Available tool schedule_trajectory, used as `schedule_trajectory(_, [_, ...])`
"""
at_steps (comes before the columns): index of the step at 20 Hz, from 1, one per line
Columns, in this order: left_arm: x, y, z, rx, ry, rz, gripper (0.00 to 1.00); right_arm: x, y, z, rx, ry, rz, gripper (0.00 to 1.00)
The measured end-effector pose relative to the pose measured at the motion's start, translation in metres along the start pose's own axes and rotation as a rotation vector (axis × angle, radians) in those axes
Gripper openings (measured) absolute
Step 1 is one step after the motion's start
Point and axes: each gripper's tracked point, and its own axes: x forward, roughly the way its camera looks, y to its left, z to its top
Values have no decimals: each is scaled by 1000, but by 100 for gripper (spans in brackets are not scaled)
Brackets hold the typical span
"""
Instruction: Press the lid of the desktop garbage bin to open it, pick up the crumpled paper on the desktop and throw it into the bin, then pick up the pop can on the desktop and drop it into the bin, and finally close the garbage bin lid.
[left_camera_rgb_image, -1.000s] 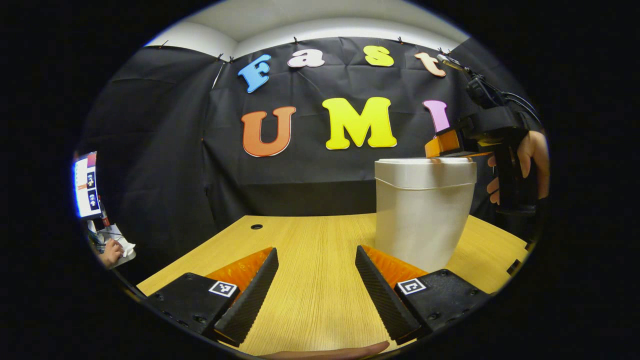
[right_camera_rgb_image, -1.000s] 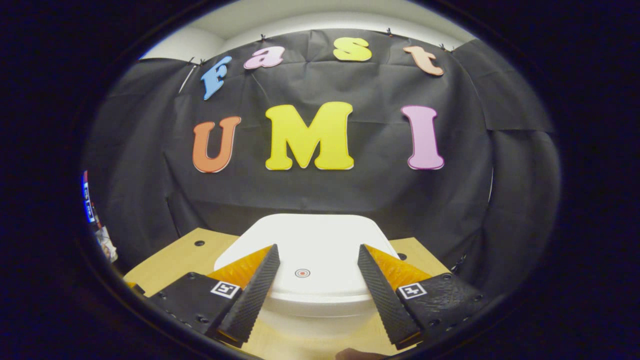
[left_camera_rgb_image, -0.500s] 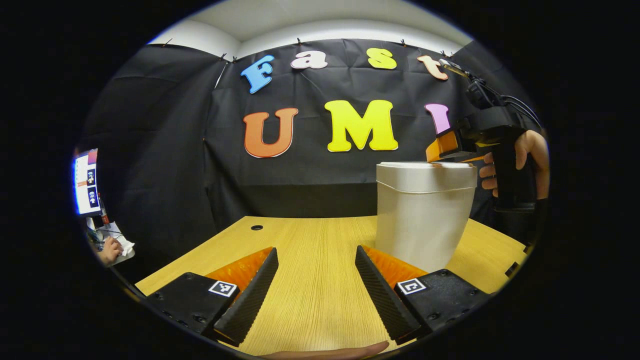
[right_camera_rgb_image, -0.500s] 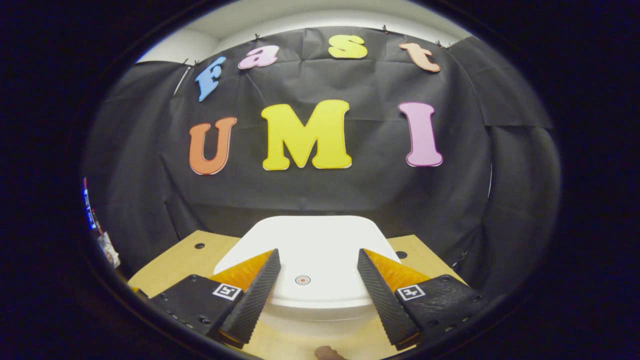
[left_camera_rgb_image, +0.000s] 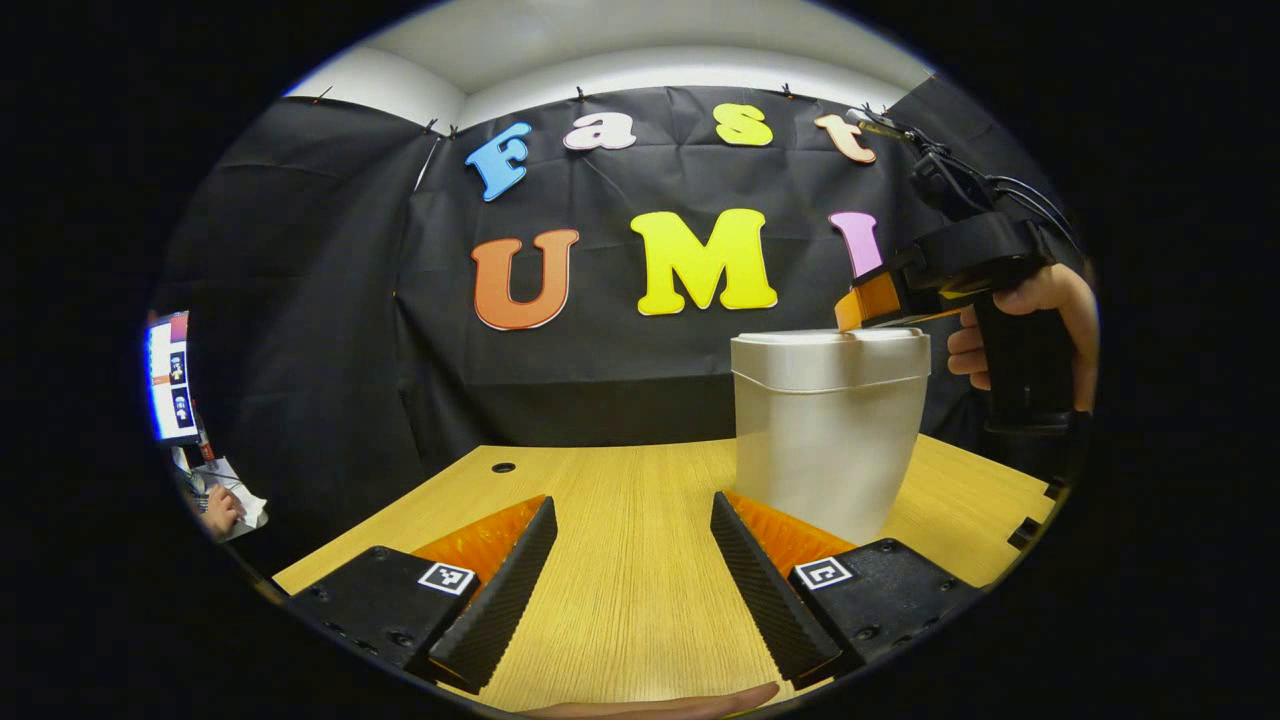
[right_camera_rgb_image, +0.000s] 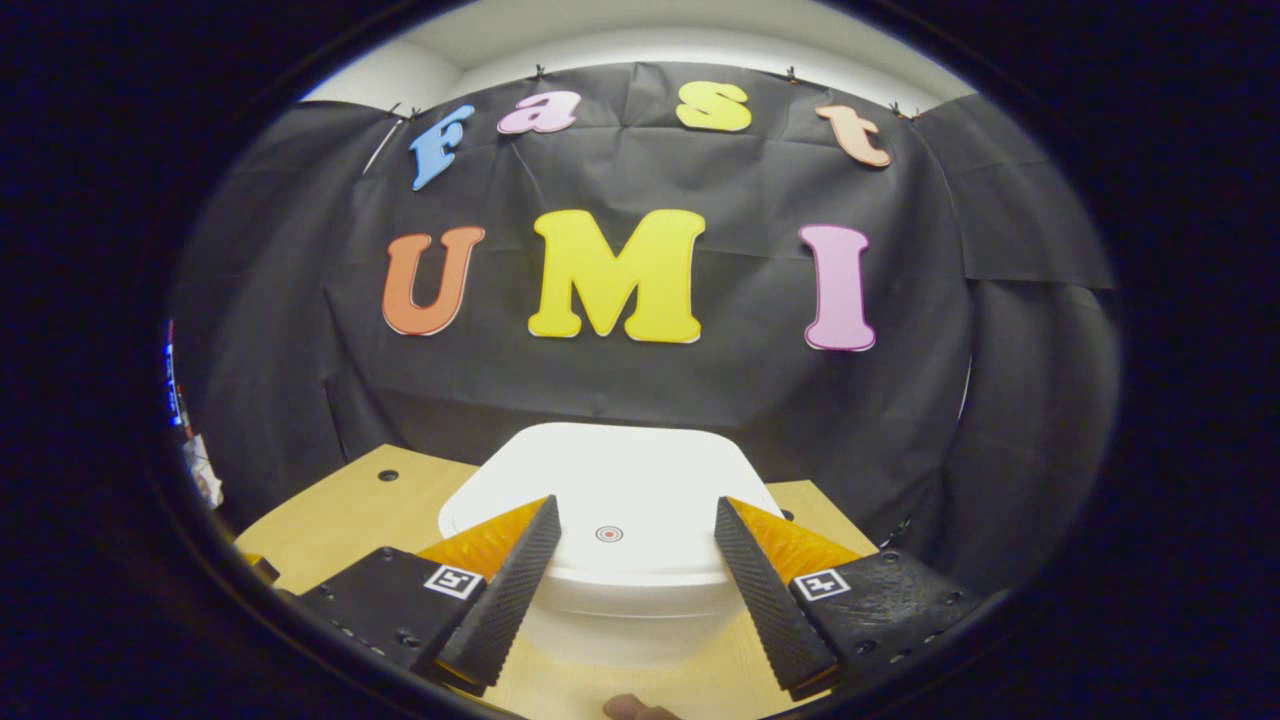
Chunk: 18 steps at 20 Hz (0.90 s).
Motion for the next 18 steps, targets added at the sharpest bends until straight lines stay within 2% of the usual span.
schedule_trajectory(3, [-3,6,6,-14,-14,28,100,-11,-5,-2,7,-21,2,97])
schedule_trajectory(4, [-2,5,7,-18,-24,25,100,-16,-9,-3,16,-28,-2,99])
schedule_trajectory(9, [-1,0,2,-33,-14,11,100,-54,-14,-15,48,-52,20,93])
schedule_trajectory(10, [0,-2,0,-35,-8,8,100,-63,-18,-17,53,-68,19,98])
schedule_trajectory(11, [-2,0,1,-31,-8,12,100,-73,-20,-19,52,-89,14,95])
schedule_trajectory(12, [-3,3,3,-28,-12,18,100,-83,-21,-23,38,-107,13,98])
schedule_trajectory(18, [-7,-2,6,-15,-28,12,100,-131,-30,-60,-21,-128,27,95])
